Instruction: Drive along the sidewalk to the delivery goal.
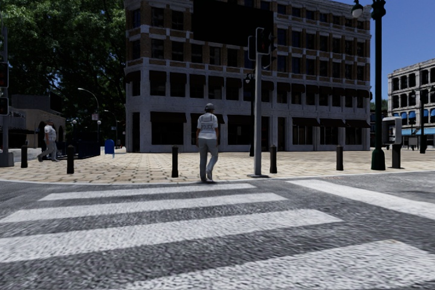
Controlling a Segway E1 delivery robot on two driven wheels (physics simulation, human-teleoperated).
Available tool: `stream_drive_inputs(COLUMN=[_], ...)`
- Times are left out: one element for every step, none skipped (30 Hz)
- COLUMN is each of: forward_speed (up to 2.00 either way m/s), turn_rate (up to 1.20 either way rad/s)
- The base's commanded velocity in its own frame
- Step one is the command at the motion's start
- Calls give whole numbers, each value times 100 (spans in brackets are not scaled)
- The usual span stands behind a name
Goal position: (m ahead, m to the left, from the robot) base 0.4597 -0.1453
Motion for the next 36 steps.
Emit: stream_drive_inputs(forward_speed=[56,58,60,60,62,65,67,67,69,70,70,71,72,73,73,77,80,80,80,81,81,81,81,81,81,81,81,81,81,81,81,81,80,80,80,80], turn_rate=[0,0,0,0,0,0,0,0,0,0,0,0,0,0,0,0,0,0,0,0,0,0,0,0,0,0,0,0,0,0,0,0,0,0,0,0])
